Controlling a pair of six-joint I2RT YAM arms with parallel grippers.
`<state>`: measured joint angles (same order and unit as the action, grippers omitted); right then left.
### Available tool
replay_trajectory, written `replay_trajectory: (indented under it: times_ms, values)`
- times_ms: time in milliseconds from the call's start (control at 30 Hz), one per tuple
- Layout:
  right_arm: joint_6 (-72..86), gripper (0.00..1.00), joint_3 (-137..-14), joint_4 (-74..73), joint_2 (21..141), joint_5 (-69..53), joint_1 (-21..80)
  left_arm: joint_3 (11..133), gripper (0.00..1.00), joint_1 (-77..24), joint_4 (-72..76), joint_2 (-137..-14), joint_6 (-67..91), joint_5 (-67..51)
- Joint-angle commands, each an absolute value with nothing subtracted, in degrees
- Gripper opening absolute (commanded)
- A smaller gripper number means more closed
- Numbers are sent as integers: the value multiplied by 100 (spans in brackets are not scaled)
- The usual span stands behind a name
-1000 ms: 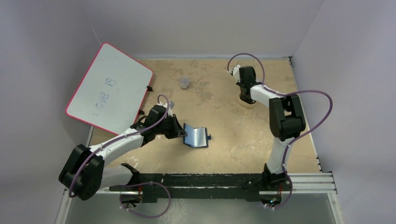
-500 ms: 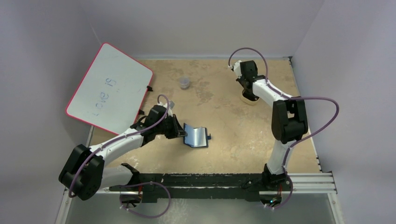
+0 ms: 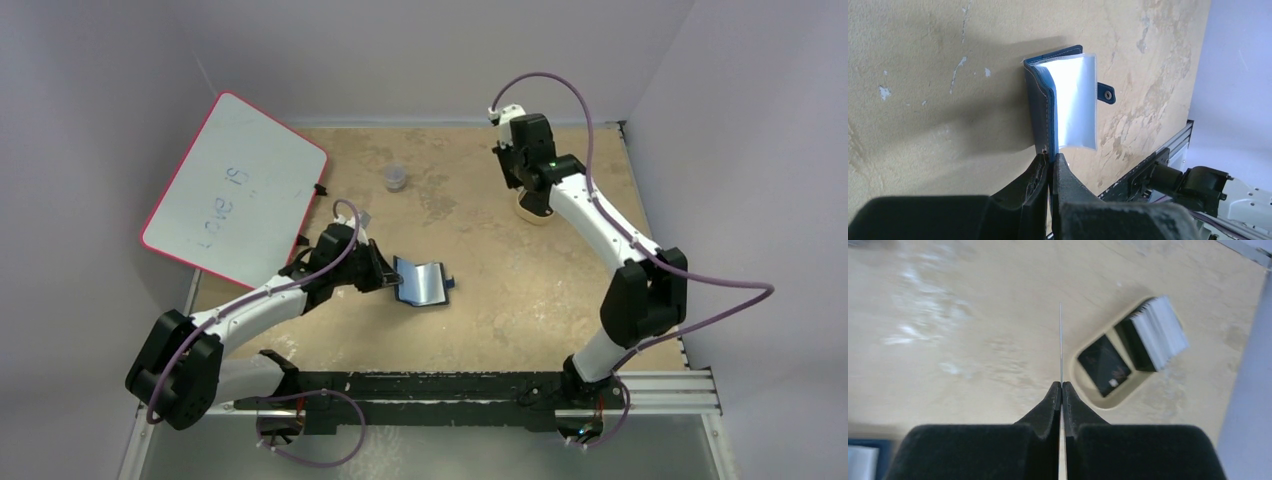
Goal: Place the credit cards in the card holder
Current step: Pick up the credit card from the storage box, then insert the credit card into the card holder.
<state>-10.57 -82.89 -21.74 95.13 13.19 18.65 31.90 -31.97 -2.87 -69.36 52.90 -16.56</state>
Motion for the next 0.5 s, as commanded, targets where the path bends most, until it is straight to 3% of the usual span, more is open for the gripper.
replay_trajectory:
  times_ms: [0,333,467]
  values:
    - [358,0,-8193,-2155,9071,652,2394,3105,0,-3208,331,-6838,5489,-1610]
    - [2356,0,-7113,-1094,8674,-1694,2999,3050,0,-3208,391,-7091,5379,-1174]
    - [2721,0,-6437,-636,8499,-1955,3155,2947,0,-3208,549,-7142,5448,-1065]
